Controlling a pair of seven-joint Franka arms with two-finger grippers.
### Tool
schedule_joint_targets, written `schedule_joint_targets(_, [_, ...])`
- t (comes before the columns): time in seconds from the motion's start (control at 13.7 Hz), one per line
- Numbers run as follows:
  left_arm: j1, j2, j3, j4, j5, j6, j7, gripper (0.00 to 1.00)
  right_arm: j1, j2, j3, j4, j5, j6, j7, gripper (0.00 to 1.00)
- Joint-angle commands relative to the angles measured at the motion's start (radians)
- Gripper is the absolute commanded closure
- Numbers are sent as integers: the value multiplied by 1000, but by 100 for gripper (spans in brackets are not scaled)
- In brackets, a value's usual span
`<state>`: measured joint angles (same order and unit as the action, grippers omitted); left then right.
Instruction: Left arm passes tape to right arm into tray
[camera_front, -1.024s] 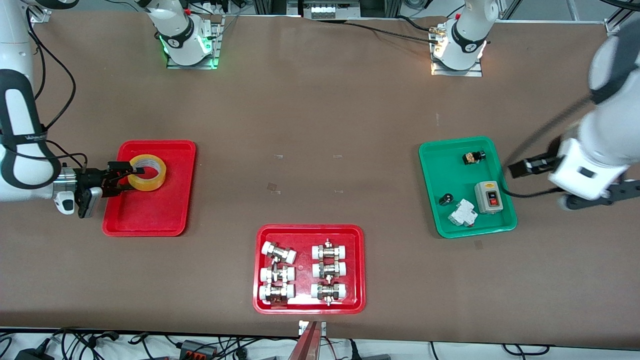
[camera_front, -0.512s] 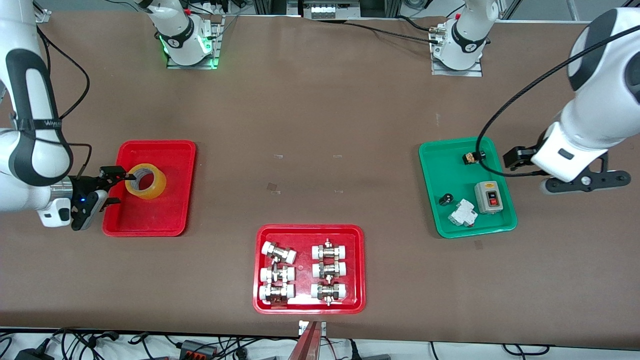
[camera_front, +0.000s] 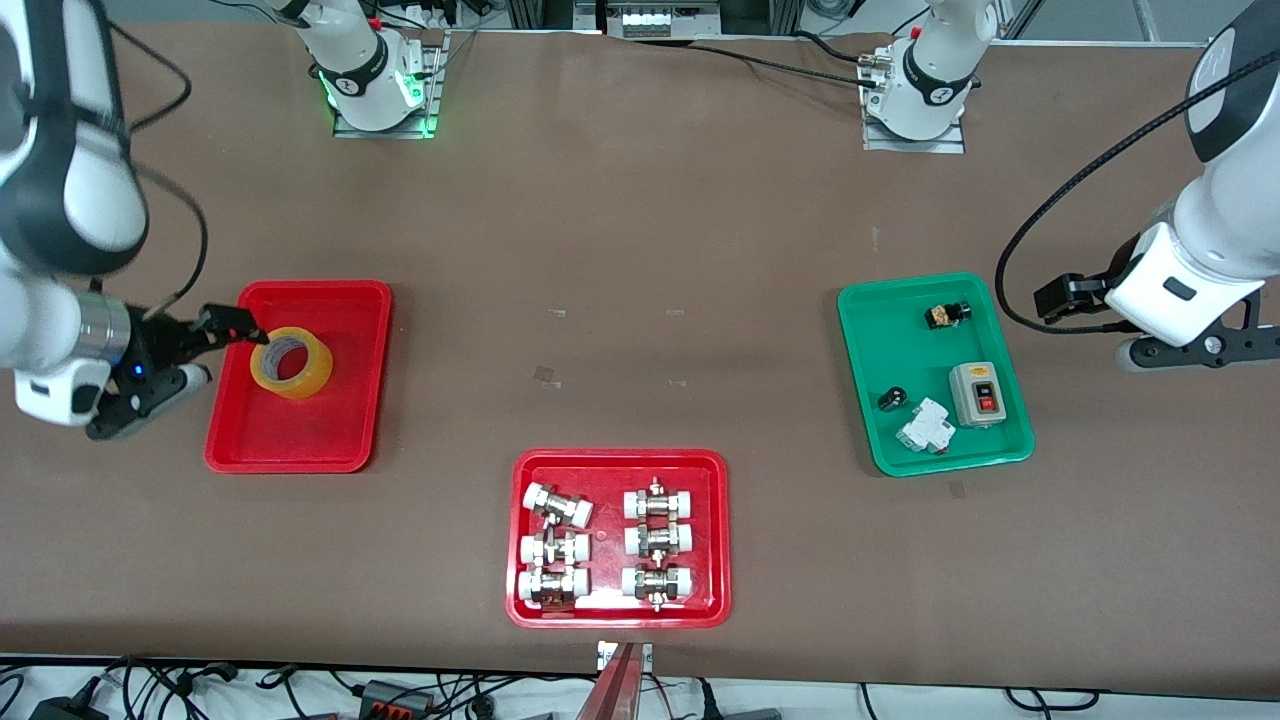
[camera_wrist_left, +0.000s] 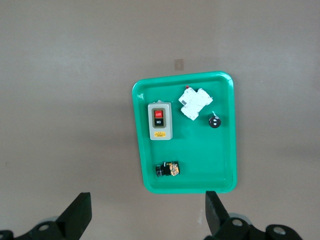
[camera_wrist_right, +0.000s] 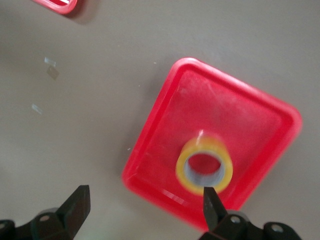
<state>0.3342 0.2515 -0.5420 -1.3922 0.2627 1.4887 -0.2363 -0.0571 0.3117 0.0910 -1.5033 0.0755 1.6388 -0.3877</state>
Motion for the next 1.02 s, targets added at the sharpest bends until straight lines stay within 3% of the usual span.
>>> schedule_joint_targets(0.0, [-161,-60,237,-25,-93,1,153,0,46,-115,-5,-31,-45,-75,215,0])
schedule_joint_targets(0.07, [-292,-67,433,-30,-161,1,170,0,54,-150,-5,-32,-51,-98,258,0])
schedule_joint_targets(0.15, [-352,-67,509,-33,-195,-2,178,0,54,-181,-5,-34,-53,-117,307,0])
schedule_joint_targets(0.29, [-365,-63,508,-27,-186,2,166,0,54,-262,-5,-76,-54,-128,424,0])
schedule_joint_targets(0.51, [-366,-72,504,-22,-192,-10,158,0,54,-348,-4,-126,-66,-129,445,0])
schedule_joint_targets(0.95, [-366,-94,459,-19,-201,-31,155,0,40,-306,-10,-43,-85,-148,446,0])
